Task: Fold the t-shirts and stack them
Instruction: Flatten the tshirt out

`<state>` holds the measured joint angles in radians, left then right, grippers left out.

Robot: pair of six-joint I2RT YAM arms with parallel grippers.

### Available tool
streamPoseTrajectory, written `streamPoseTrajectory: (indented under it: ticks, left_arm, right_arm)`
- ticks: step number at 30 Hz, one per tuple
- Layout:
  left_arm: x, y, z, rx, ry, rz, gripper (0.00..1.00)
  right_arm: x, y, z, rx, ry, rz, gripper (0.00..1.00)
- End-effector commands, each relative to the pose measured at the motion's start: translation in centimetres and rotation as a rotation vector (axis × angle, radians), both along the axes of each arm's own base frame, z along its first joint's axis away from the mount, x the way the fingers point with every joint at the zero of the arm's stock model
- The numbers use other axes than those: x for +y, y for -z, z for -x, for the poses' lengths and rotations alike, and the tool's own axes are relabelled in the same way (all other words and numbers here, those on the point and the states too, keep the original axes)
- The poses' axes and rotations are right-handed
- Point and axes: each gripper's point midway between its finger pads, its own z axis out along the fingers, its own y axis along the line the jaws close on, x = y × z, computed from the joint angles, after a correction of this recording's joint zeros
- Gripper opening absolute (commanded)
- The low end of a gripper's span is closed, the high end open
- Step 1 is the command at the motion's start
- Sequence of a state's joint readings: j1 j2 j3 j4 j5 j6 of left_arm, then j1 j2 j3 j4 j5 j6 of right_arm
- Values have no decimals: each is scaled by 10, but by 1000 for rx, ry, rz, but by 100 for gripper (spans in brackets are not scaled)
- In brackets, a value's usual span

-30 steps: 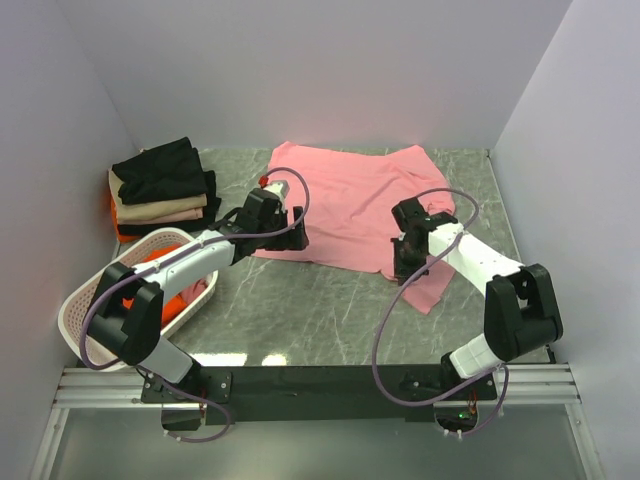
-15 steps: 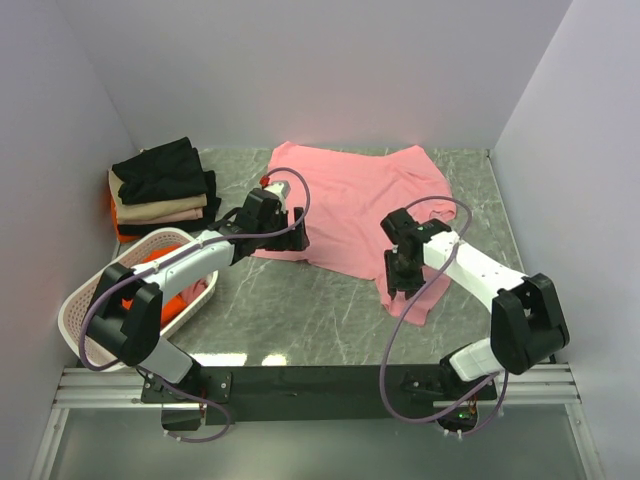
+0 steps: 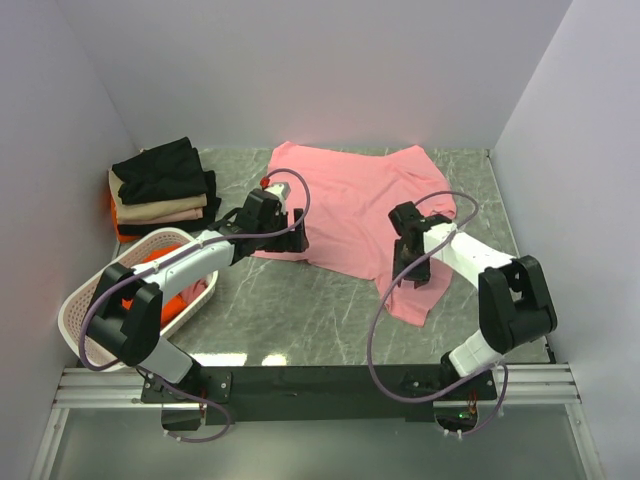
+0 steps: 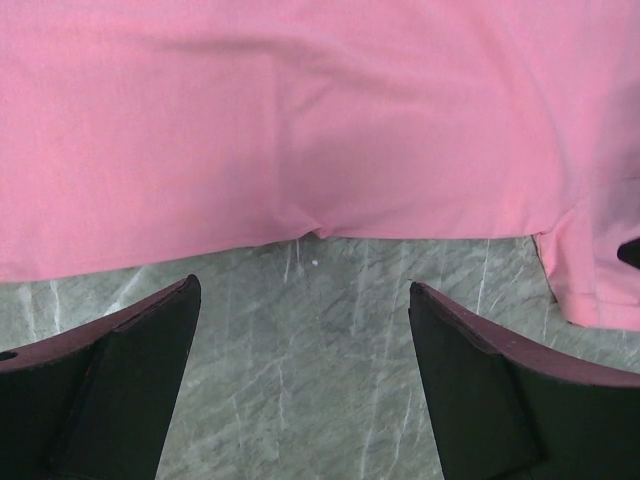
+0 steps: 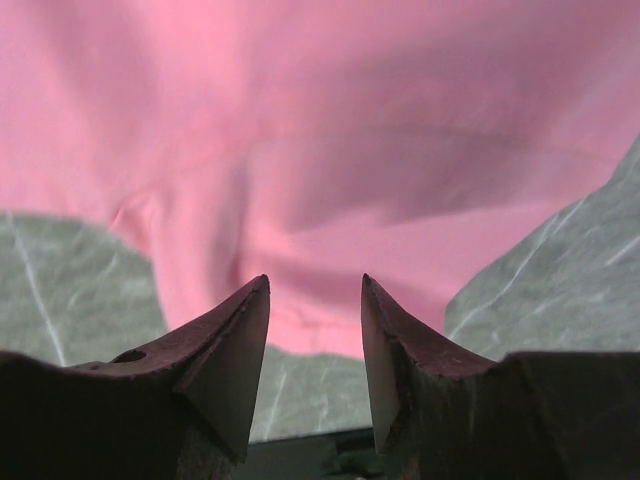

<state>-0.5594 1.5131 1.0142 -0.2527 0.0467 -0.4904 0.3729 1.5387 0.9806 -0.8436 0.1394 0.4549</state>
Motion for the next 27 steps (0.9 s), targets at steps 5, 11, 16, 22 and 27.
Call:
streamPoseTrajectory:
  ticks: [5, 11, 16, 22, 27]
  left_arm:
    - [-1, -16, -5, -53, 10, 15, 91]
    - [0, -17, -4, -55, 9, 18, 91]
    - [3, -17, -2, -58, 5, 14, 91]
    - [3, -18, -1, -60, 5, 15, 91]
    - [5, -14, -2, -56, 1, 1, 91]
  right_arm:
    - [-18, 21, -24, -28, 75, -41, 48]
    - [-39, 30, -38, -26, 143, -72, 47]
    - [-56, 45, -42, 12, 181, -61, 47]
    - [-72, 52, -57, 13, 225, -56, 44]
    - [-90, 45, -77, 2, 246, -8, 43]
